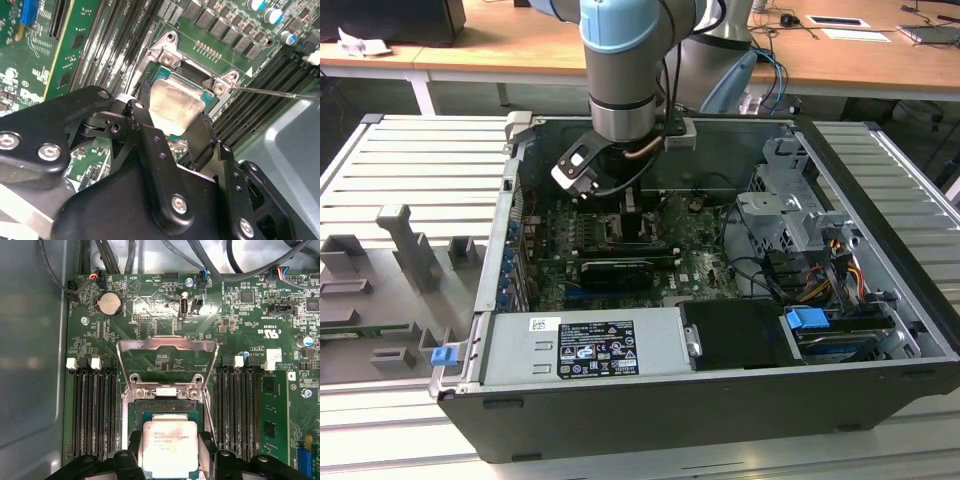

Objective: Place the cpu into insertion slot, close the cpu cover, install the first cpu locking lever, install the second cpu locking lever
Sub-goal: 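Place the cpu into insertion slot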

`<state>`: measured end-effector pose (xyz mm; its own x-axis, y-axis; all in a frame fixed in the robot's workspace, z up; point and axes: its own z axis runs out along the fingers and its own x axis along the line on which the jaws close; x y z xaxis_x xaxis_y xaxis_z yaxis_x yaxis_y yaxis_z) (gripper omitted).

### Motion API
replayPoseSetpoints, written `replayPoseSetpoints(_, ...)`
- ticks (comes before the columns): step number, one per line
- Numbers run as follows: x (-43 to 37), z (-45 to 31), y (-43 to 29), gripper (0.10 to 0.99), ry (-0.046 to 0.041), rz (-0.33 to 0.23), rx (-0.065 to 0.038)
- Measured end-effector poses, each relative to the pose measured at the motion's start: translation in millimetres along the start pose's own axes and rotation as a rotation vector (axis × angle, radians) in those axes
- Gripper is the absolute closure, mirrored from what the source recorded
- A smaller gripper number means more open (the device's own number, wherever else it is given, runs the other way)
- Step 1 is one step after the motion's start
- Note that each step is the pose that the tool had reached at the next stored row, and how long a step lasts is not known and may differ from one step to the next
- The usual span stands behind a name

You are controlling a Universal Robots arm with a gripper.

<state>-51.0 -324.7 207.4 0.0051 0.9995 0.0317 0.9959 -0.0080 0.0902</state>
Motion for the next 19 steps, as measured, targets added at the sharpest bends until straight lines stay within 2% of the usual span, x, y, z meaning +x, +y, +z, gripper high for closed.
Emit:
replayPoseSetpoints(10, 2.1, 6.3, 2.0, 0.557, 0.0, 0.0, 0.0)
replayPoseSetpoints(16, 2.1, 6.9, 1.8, 0.557, -0.0002, 0.0, 0.0)
replayPoseSetpoints(18, 2.1, 6.9, 1.8, 0.541, -0.0001, 0.0, 0.0)
replayPoseSetpoints(19, 2.1, 6.9, 1.8, 0.478, -0.0001, 0.0, 0.0)
